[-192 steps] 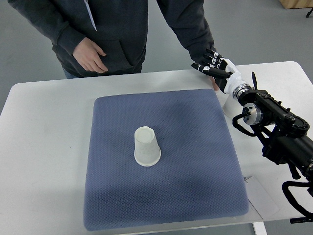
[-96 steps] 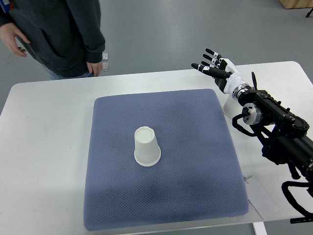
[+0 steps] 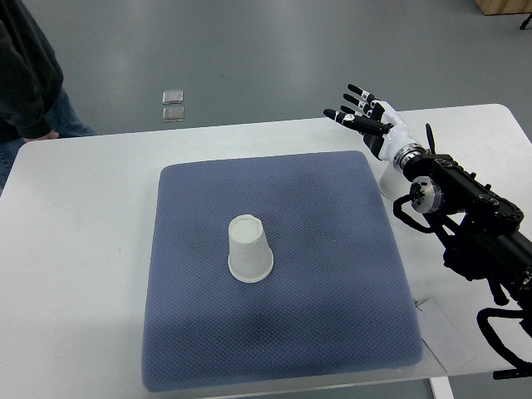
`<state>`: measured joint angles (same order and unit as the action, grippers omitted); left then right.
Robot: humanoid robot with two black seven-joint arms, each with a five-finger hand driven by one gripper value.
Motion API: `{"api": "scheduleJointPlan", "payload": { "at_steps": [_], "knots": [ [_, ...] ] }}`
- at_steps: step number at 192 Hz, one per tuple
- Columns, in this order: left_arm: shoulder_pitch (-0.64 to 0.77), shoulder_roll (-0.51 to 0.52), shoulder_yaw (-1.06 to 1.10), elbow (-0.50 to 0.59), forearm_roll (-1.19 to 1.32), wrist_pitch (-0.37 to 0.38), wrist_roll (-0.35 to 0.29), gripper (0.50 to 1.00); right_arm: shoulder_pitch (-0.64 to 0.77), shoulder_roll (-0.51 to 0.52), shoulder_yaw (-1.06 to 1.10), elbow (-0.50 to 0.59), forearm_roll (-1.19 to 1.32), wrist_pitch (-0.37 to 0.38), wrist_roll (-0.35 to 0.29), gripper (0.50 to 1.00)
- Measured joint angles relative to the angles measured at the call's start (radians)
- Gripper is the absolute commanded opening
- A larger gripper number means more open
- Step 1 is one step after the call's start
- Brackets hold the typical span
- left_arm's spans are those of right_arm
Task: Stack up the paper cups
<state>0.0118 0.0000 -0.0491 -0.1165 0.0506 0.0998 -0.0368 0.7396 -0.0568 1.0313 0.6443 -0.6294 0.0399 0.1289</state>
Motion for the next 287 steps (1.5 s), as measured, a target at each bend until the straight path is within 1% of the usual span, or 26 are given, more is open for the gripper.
{"api": "scheduleJointPlan", "payload": {
  "at_steps": [47, 96, 191, 228, 257, 287],
  "knots": [
    [0.0, 0.0, 0.0, 0.0, -0.001, 0.0, 0.0, 1.0, 0.002, 0.0, 0.005, 0.0, 0.0, 0.0, 0.003, 0.934],
    [0.0, 0.0, 0.0, 0.0, -0.001, 0.0, 0.0, 1.0, 0.012, 0.001, 0.006, 0.003, 0.0, 0.0, 0.037, 0.934],
    [0.0, 0.0, 0.0, 0.0, 0.0, 0.0, 0.0, 1.0, 0.046, -0.028, -0.003, 0.003, -0.001, -0.001, 0.038, 0.934],
    [0.0, 0.0, 0.0, 0.0, 0.0, 0.0, 0.0, 1.0, 0.061, -0.098, -0.019, 0.006, -0.013, 0.012, 0.037, 0.934],
    [0.0, 0.0, 0.0, 0.0, 0.0, 0.0, 0.0, 1.0, 0.089, -0.213, -0.103, 0.01, -0.034, 0.082, 0.041, 0.934],
    [0.0, 0.0, 0.0, 0.0, 0.0, 0.0, 0.0, 1.0, 0.143, -0.34, -0.247, 0.027, -0.058, 0.131, 0.084, 0.934]
  ]
}}
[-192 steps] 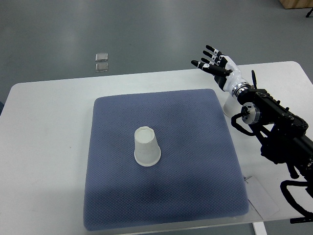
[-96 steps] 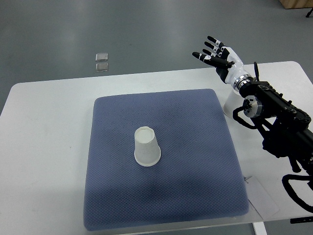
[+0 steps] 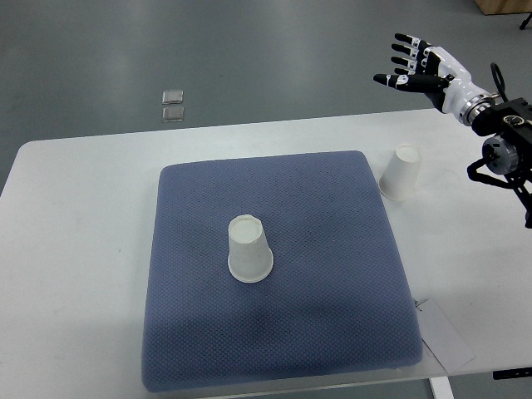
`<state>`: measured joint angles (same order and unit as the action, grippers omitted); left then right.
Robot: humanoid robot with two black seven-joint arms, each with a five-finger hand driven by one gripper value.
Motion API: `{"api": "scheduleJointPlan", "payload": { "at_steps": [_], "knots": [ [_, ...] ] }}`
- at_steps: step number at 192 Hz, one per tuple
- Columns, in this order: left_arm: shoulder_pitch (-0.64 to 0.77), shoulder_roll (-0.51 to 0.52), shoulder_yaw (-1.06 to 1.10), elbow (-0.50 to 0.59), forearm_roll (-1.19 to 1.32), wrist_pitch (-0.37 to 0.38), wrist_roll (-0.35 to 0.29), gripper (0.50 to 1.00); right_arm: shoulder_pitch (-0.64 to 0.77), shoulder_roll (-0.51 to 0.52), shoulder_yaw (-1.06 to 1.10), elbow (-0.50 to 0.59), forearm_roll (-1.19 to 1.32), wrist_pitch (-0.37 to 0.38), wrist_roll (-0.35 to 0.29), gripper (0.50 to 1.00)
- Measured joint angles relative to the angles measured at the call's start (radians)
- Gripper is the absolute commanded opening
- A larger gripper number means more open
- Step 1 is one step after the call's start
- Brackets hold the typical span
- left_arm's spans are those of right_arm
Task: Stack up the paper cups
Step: 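Move the right hand over the upside-down cup beside the mat, then lower the right hand and close fingers around the second paper cup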
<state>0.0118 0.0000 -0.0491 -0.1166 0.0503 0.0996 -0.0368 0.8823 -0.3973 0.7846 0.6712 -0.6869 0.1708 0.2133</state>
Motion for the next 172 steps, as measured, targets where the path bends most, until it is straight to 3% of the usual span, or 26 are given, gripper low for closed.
{"api": "scheduleJointPlan", "payload": {
  "at_steps": [65, 111, 172],
  "knots": [
    [0.0, 0.0, 0.0, 0.0, 0.0, 0.0, 0.0, 1.0, 0.072, -0.18, -0.222, 0.139, -0.413, 0.06, 0.111, 0.932],
    [0.0, 0.0, 0.0, 0.0, 0.0, 0.0, 0.0, 1.0, 0.08, -0.206, -0.299, 0.183, -0.725, 0.06, 0.154, 0.932],
    [0.001, 0.0, 0.0, 0.0, 0.0, 0.0, 0.0, 1.0, 0.13, -0.209, -0.484, 0.161, -0.829, 0.007, 0.163, 0.932]
  ]
}}
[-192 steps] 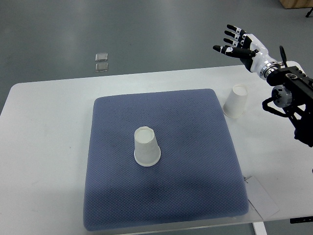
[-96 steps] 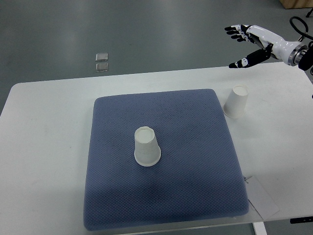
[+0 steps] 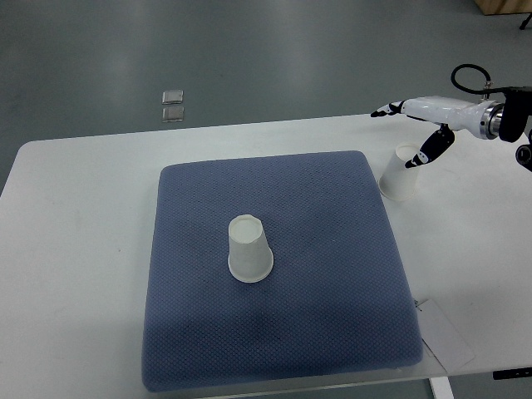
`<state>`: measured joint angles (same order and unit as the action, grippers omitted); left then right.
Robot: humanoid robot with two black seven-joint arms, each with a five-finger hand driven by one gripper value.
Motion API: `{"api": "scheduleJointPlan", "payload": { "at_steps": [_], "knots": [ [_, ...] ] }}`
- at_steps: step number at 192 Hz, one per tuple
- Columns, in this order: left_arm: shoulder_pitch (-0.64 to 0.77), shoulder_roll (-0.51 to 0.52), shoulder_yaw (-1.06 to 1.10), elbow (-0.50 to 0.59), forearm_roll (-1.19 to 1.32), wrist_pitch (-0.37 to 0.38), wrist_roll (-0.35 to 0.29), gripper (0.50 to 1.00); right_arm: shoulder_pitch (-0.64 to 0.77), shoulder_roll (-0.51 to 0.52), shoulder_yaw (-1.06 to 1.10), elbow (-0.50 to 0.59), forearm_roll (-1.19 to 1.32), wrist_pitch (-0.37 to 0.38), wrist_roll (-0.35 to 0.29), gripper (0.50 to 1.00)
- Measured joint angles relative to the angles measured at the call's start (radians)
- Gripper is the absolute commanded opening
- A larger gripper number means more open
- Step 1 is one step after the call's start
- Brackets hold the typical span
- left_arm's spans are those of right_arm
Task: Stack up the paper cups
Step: 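Lower the right hand and close fingers around the second paper cup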
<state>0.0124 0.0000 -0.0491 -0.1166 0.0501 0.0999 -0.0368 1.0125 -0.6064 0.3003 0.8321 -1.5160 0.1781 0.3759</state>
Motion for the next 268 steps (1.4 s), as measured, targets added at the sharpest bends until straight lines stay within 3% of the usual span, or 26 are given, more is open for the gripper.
{"api": "scheduleJointPlan", "payload": {
  "at_steps": [153, 214, 268],
  "knots": [
    [-0.001, 0.0, 0.0, 0.0, 0.0, 0.0, 0.0, 1.0, 0.009, 0.129, -0.168, -0.222, -0.018, -0.126, 0.0, 0.913],
    [-0.001, 0.0, 0.0, 0.0, 0.0, 0.0, 0.0, 1.0, 0.009, 0.143, -0.19, -0.247, -0.018, -0.147, -0.001, 0.809],
    [-0.001, 0.0, 0.0, 0.0, 0.0, 0.0, 0.0, 1.0, 0.009, 0.143, -0.2, -0.249, -0.018, -0.147, -0.002, 0.77]
  ]
}}
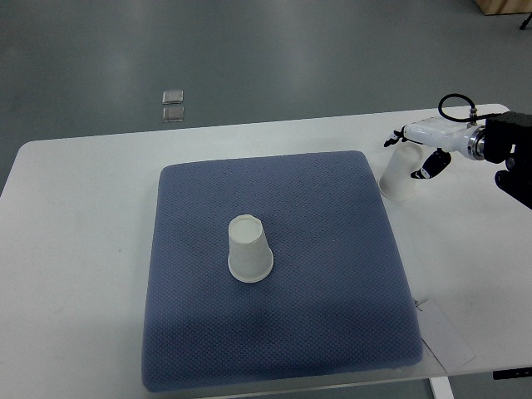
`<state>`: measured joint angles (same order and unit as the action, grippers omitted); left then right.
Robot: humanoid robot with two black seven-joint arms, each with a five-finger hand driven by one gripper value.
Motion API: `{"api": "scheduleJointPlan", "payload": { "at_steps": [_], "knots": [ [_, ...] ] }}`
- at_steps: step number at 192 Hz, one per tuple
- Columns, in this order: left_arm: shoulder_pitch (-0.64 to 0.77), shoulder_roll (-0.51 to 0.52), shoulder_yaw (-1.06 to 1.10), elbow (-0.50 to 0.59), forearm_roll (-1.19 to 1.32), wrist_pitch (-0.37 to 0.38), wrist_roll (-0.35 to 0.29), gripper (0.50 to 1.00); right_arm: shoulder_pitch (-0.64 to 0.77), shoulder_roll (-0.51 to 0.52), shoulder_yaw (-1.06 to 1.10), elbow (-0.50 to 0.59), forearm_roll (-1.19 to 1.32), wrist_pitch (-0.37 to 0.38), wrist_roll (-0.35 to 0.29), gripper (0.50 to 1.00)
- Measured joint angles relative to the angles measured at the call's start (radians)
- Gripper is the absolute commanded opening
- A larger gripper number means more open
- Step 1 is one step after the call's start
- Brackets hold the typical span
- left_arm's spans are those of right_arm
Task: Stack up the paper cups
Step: 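Lower the right hand and close fingers around the second paper cup, then lift the cup with the right hand and carry it above the mat cup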
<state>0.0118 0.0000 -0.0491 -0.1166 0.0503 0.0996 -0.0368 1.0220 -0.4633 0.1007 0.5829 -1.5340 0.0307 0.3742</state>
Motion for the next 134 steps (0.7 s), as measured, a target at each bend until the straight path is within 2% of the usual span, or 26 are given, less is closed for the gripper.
{"api": "scheduleJointPlan", "payload": {
  "at_steps": [45, 100, 134],
  "knots": [
    [0.0, 0.0, 0.0, 0.0, 0.0, 0.0, 0.0, 1.0, 0.001, 0.0, -0.002, 0.0, 0.0, 0.0, 0.0, 0.723],
    [0.0, 0.0, 0.0, 0.0, 0.0, 0.0, 0.0, 1.0, 0.005, -0.001, -0.004, 0.0, 0.0, 0.007, 0.001, 0.599],
    [0.0, 0.0, 0.0, 0.0, 0.0, 0.0, 0.0, 1.0, 0.022, -0.013, -0.004, 0.0, 0.001, 0.011, 0.006, 0.576]
  ]
}}
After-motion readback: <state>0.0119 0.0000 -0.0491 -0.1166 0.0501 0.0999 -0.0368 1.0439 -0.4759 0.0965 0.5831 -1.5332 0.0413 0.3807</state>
